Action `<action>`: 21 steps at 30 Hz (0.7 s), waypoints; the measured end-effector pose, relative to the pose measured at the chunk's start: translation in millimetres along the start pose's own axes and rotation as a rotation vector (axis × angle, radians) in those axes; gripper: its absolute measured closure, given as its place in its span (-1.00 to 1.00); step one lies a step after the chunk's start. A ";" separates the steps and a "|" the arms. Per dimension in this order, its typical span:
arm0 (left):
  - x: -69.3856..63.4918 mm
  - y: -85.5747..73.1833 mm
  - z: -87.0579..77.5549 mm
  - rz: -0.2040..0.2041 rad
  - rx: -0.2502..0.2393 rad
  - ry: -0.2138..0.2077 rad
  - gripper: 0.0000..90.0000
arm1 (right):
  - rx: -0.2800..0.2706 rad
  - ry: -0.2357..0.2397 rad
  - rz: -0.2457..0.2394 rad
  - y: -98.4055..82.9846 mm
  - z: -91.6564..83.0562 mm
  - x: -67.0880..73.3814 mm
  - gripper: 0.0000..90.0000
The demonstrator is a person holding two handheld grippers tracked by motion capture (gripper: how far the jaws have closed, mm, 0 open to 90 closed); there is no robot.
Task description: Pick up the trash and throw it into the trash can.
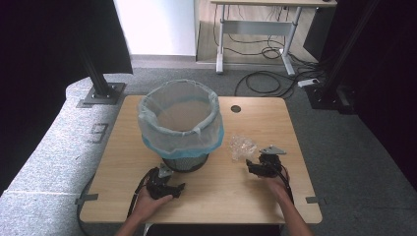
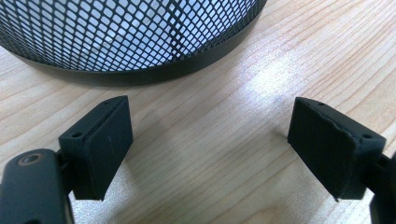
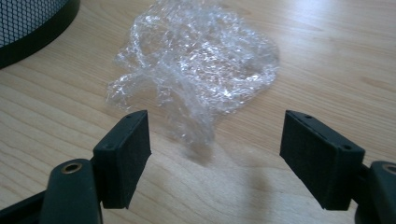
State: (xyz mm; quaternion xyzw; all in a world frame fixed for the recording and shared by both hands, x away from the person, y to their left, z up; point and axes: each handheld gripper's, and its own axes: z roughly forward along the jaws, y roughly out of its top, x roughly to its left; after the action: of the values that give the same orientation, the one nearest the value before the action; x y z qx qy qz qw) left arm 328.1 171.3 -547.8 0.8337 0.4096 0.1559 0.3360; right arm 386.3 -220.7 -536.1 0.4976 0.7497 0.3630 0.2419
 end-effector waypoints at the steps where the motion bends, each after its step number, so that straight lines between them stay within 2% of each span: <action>1: -0.1 0.0 0.0 0.000 0.000 0.000 -0.69 | 0.004 0.004 -0.004 0.1 1.8 0.7 -0.46; 6: -0.2 0.0 0.0 0.000 -0.001 -0.002 -0.69 | 0.011 0.012 -0.006 2.0 10.6 4.1 -0.43; 8: -0.2 0.0 0.0 0.000 0.000 -0.001 -0.69 | 0.012 0.014 -0.020 4.0 15.9 8.9 -0.39; 9: -0.2 0.0 0.0 0.000 -0.001 -0.002 -0.69 | 0.012 0.013 -0.027 4.8 17.1 10.4 -0.31; 15: -0.4 0.1 0.2 0.001 -0.001 -0.003 -0.69 | 0.024 0.023 -0.081 6.9 19.8 13.3 0.45; 17: -0.5 0.2 0.2 0.001 -0.001 -0.004 -0.69 | 0.039 0.025 -0.078 7.3 19.0 11.9 0.67; 21: -0.6 0.3 0.3 0.002 0.000 -0.004 -0.69 | 0.055 0.033 -0.065 6.6 17.5 6.3 0.89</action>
State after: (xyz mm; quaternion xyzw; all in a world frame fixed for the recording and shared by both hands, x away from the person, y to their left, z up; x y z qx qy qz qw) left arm 328.1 170.5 -547.8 0.8343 0.4080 0.1546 0.3369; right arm 400.3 -207.9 -541.7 0.4734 0.7791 0.3423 0.2274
